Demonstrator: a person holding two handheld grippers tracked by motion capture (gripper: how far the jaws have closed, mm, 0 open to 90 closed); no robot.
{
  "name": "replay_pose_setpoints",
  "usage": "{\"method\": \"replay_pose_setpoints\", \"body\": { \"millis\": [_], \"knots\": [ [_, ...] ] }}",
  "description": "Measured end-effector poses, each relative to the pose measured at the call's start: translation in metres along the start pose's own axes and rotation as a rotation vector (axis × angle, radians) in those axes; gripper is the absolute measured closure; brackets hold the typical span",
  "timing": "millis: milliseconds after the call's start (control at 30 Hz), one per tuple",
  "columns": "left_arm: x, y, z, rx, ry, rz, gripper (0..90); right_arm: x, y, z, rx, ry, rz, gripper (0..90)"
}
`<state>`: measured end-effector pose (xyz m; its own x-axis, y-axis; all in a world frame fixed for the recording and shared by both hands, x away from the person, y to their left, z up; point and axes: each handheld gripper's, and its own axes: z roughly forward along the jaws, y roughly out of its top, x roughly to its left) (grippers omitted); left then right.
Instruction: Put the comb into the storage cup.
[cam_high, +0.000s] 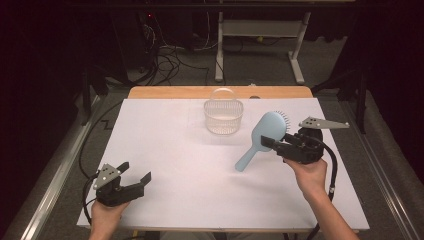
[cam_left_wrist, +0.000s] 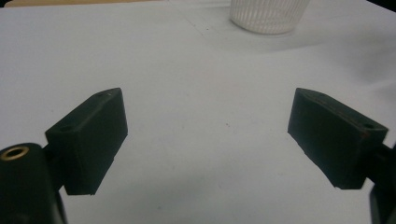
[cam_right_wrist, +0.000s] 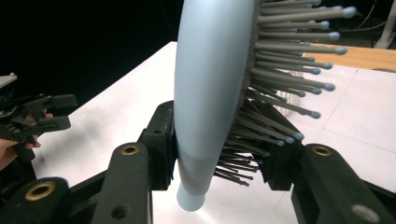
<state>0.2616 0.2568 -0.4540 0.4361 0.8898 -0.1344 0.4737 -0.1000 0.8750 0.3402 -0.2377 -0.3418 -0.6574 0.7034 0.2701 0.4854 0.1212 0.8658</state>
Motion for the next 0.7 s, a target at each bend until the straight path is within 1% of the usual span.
{"method": "replay_pose_setpoints", "body": {
  "millis": [233, 367, 533, 700],
  "knots": [
    [0.0002, -0.0004, 0.0005, 0.002, -0.001, 0.001, 11.4, -0.0031, 0.0061, -0.0006, -0.008, -0.010, -0.002, 54.7],
    [0.0016, -0.0005, 0.0000, -0.001, -0.006, -0.012, 11.4, -0.0053, 0.0071, -0.0001, -0.017, -0.010, 0.004, 54.5],
    [0.0026, -0.0008, -0.0003, -0.004, -0.007, -0.011, 11.4, -0.0047, 0.0060, 0.0022, -0.008, -0.002, 0.000, 54.5],
    [0.0028, -0.0014, 0.0007, -0.006, -0.009, -0.007, 11.4, -0.0055, 0.0077, 0.0051, -0.007, -0.006, 0.003, 54.5]
  ]
}}
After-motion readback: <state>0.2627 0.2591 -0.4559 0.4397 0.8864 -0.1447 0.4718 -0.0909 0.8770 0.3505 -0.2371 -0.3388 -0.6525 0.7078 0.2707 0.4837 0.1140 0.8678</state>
